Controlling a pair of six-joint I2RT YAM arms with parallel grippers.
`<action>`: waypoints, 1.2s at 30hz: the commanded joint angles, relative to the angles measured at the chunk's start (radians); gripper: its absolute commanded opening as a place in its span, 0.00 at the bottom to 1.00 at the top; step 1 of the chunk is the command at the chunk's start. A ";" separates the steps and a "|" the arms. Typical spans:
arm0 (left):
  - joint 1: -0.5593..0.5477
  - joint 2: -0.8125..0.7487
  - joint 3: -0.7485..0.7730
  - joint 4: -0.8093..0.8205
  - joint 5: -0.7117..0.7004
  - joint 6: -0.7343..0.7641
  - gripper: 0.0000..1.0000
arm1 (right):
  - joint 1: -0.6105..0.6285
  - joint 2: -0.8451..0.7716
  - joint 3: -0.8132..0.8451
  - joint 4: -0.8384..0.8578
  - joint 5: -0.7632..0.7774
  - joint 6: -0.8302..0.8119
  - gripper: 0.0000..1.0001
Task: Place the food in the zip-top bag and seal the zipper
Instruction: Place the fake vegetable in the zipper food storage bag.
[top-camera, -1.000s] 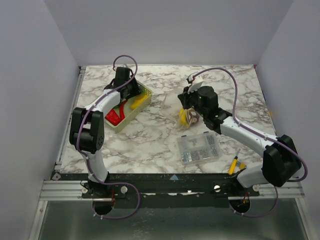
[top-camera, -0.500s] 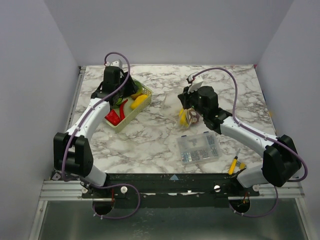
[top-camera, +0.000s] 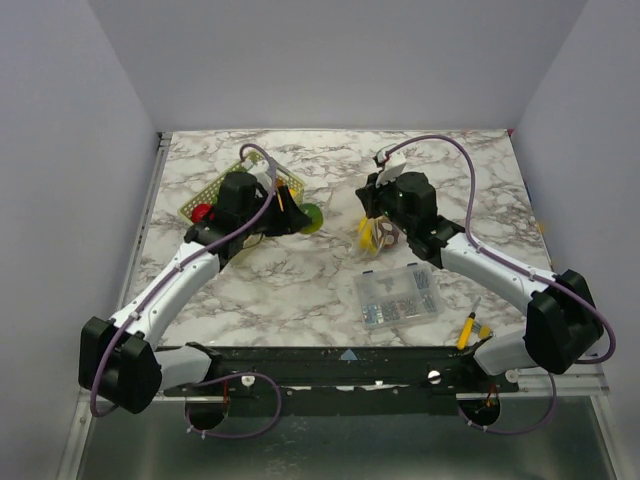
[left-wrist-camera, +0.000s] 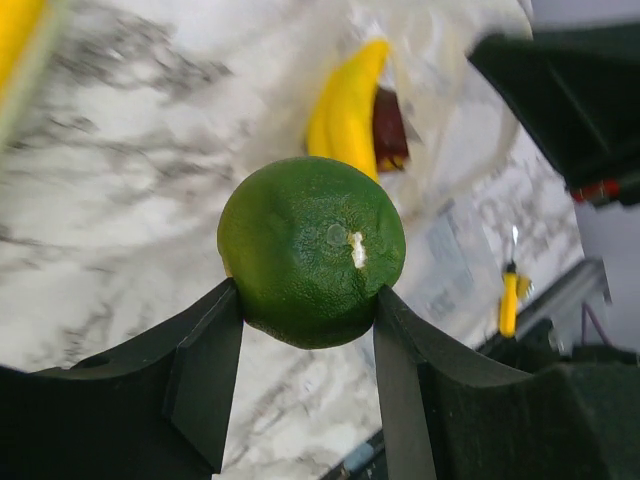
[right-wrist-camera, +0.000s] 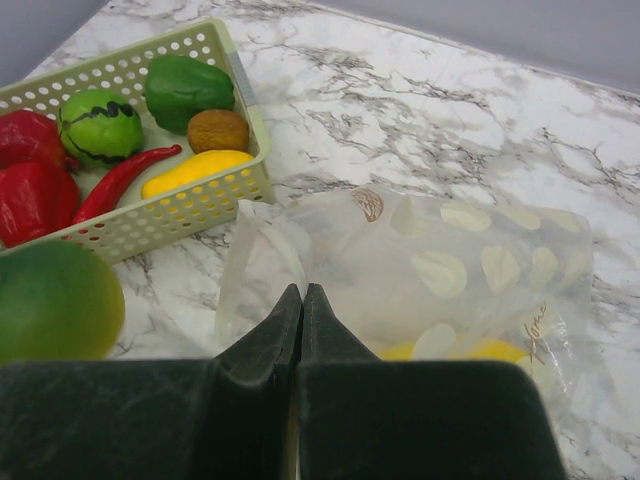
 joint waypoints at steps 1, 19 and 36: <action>-0.113 -0.009 -0.068 0.076 0.085 -0.069 0.12 | -0.003 -0.038 0.000 0.009 0.001 -0.001 0.01; -0.190 0.298 0.186 0.092 0.135 -0.218 0.08 | -0.003 -0.113 -0.042 0.048 -0.095 0.004 0.01; -0.203 0.486 0.278 0.299 -0.009 -0.419 0.71 | -0.004 -0.112 -0.043 0.051 -0.048 0.008 0.01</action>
